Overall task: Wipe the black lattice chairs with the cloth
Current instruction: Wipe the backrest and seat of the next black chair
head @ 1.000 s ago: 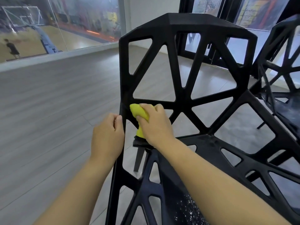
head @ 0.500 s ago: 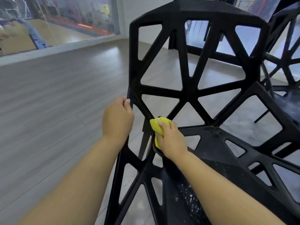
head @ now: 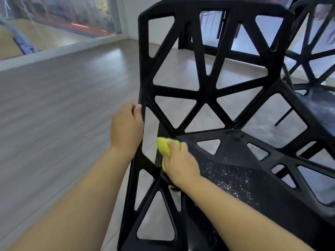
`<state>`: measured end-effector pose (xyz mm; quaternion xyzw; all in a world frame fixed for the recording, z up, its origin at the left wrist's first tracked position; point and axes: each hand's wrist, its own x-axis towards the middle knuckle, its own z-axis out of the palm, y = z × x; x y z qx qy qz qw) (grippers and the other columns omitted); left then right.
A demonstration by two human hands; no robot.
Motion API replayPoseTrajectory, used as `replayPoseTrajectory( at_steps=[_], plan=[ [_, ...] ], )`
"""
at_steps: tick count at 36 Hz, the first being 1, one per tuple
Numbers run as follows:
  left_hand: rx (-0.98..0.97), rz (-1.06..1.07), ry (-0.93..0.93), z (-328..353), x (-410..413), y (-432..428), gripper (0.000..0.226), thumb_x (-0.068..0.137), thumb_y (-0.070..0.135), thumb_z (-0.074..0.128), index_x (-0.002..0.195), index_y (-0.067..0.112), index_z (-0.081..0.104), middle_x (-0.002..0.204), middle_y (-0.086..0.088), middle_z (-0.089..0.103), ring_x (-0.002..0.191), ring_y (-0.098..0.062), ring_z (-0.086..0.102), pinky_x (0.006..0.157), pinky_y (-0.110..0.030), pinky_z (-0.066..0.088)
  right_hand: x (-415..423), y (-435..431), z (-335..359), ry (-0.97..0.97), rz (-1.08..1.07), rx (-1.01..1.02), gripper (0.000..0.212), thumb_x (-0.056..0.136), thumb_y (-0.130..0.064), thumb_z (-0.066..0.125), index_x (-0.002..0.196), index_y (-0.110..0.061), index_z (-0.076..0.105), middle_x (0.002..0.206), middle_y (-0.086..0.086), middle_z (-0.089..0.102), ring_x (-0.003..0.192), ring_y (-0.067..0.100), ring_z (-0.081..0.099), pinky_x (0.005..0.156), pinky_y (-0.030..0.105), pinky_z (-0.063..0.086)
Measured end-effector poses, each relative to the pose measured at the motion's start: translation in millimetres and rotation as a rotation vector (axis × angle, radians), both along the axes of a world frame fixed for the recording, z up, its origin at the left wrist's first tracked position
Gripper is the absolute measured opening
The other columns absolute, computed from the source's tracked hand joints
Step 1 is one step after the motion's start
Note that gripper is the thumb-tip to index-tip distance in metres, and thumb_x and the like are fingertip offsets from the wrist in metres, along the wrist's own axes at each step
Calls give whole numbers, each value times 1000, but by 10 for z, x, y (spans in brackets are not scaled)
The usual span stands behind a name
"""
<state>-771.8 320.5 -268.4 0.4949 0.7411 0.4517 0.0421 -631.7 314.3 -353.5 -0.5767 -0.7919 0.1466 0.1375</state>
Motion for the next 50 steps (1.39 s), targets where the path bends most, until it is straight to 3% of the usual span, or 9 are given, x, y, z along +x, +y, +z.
replayPoseTrajectory(
  at_steps=[5,11,16,19,28,37,42,46,50],
  plan=[
    [-33,-59,27,-132,11,-203,31,99,28,40,118,15,60,92,-10,65,86,-27,59,62,-26,35,-141,375,-36,31,-190,-57,44,97,-34,43,133,-12,29,127,15,42,99,30,57,71,33,42],
    [9,-101,-73,-222,54,-490,33,98,25,46,127,17,57,116,3,64,101,-15,59,76,-15,40,-104,-94,113,219,-56,-147,32,95,-39,46,123,-23,41,114,6,46,97,31,56,77,35,42],
    [29,-121,-110,-224,39,-482,30,98,25,46,123,16,60,118,7,63,109,-10,57,86,-17,40,-29,-359,110,678,-41,-264,13,90,-39,53,101,-35,48,103,-4,56,94,15,56,80,33,46],
    [49,-116,-75,-254,15,-481,27,98,23,45,114,13,64,106,2,67,98,-14,60,76,-12,40,-138,-323,244,834,-16,-145,26,87,-40,56,113,-37,52,111,-7,55,101,7,54,87,30,44],
    [51,-144,-50,-290,35,-632,26,98,18,41,111,17,64,91,4,65,83,-9,55,65,-3,35,-680,509,923,617,32,42,44,98,-38,41,140,-24,38,127,11,31,107,33,48,98,39,39],
    [61,-172,-99,-297,20,-708,22,97,18,44,96,20,65,71,16,57,69,1,53,59,-7,36,-369,-72,580,427,177,55,56,99,-37,41,150,-25,20,135,6,27,114,24,44,94,33,40],
    [34,-182,-120,-284,29,-727,26,99,21,41,111,18,64,93,6,67,82,-5,58,67,-9,40,-55,-527,306,395,312,-40,64,92,-49,37,150,-28,20,111,-13,21,107,24,43,97,45,41],
    [-17,-193,-65,-292,27,-770,34,100,22,39,129,18,55,118,8,63,104,-7,57,82,-11,38,85,-543,269,314,379,-55,64,96,-46,43,150,-36,10,124,-11,19,113,25,37,97,39,42],
    [-9,-220,-65,-334,36,-912,31,99,20,41,124,19,59,96,6,66,83,-5,55,67,-10,37,-7,-474,216,300,277,67,60,95,-43,47,149,-27,25,126,4,32,103,27,47,88,36,45]
  ],
)
